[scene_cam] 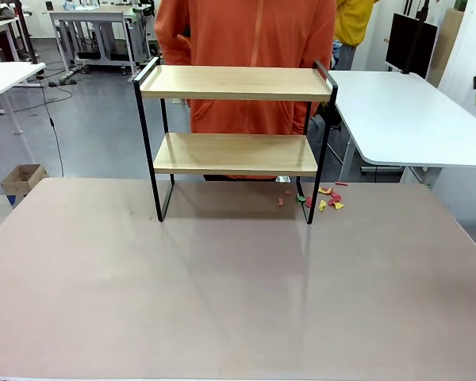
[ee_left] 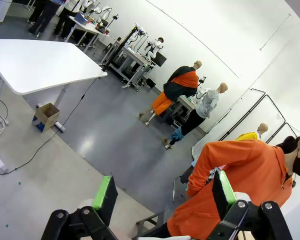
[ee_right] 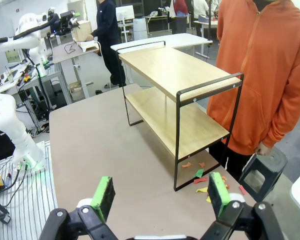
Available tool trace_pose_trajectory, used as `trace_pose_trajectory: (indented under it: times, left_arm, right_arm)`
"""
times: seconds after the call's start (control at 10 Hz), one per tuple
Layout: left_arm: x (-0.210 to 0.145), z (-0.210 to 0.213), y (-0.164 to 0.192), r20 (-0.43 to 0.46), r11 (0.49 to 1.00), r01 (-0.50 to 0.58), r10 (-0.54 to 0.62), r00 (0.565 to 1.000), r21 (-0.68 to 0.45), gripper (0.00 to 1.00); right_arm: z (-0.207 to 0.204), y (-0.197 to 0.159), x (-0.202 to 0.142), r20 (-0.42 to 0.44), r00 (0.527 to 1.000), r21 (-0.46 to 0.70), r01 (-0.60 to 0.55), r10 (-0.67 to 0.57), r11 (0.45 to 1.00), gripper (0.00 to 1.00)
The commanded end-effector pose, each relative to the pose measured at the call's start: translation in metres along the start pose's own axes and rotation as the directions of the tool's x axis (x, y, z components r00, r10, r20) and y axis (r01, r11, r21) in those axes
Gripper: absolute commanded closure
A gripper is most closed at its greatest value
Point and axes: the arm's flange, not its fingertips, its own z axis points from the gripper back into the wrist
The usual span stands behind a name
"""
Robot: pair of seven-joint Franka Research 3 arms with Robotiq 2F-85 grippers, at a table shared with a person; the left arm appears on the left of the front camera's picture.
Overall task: Clean the shelf.
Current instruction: Hand the Duster back to the human.
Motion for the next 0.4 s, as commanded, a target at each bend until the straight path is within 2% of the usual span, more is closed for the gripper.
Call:
trace_pose_trajectory:
  times: [0.0,0.3]
  left_arm:
    - [-0.001,-0.0005,-0.002,0.005,1.0,-0.016,0.016,1.0,-0.012,0.0]
    - [-0.001,-0.0005,-0.002,0.005,1.0,-0.016,0.016,1.0,-0.012,0.0]
  right_arm:
    - [-0.0019,-0.002,0.0017,0.03,0.999,-0.002,-0.02,0.02,1.0,0.0]
    - [-0.0019,-0.002,0.0017,0.03,0.999,-0.002,-0.02,0.02,1.0,0.0]
